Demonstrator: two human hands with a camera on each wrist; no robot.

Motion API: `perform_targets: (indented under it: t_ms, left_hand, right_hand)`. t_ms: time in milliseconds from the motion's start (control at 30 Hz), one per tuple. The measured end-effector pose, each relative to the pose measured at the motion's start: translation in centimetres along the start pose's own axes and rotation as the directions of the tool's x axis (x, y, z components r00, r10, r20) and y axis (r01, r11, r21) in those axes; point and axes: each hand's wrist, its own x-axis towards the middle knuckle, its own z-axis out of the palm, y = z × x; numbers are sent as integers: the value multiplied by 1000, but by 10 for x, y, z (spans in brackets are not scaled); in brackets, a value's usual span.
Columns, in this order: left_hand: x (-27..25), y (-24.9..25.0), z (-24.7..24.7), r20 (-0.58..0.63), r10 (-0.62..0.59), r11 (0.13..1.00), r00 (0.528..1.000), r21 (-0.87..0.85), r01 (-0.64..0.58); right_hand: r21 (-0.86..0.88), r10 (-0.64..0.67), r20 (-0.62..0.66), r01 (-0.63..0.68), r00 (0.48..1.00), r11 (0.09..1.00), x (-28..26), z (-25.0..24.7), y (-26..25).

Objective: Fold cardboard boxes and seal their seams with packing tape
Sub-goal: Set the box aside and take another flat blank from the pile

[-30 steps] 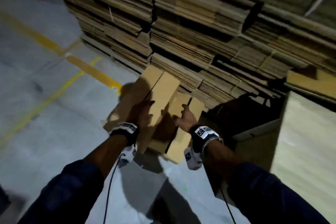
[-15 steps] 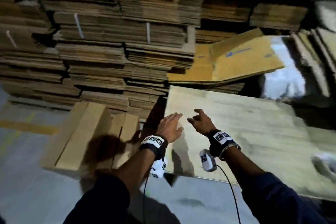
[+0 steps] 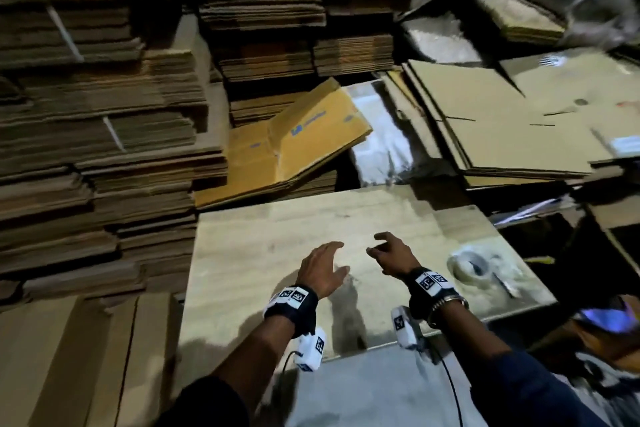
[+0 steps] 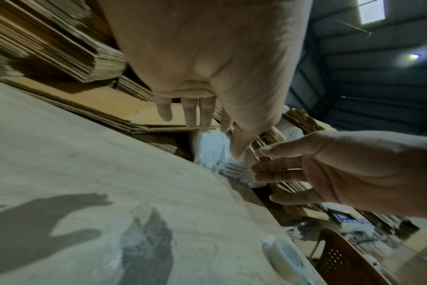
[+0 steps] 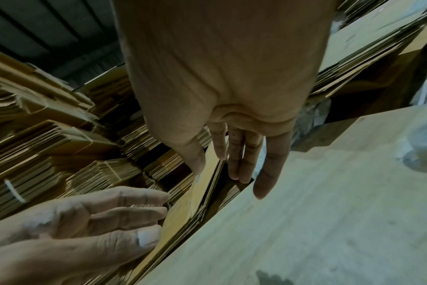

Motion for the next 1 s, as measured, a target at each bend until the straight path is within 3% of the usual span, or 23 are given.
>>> perform_targets:
  t_ms: [367, 600, 767, 900, 1000]
  left_hand:
    - [169, 69, 48, 18, 116, 991, 993, -65, -115]
    - [247, 105, 80, 107, 221, 972, 969, -108, -209]
    - [298, 143, 95, 97, 284, 952, 954, -146, -268]
    - [335, 177, 113, 97, 424, 904, 900, 12, -427]
    - [367, 209, 122, 124, 444, 888, 887, 75, -454]
  right_hand:
    - [-34, 71, -206, -79, 976, 996, 108, -119, 70]
    - [-35, 130, -247, -143, 960, 989, 150, -166, 91]
    - [-14, 147, -279, -157, 949, 987, 175, -210, 105]
    - [86, 200, -325, -182, 924, 980, 199, -258, 110]
    - [168, 240, -335, -193, 911, 967, 231, -297, 114]
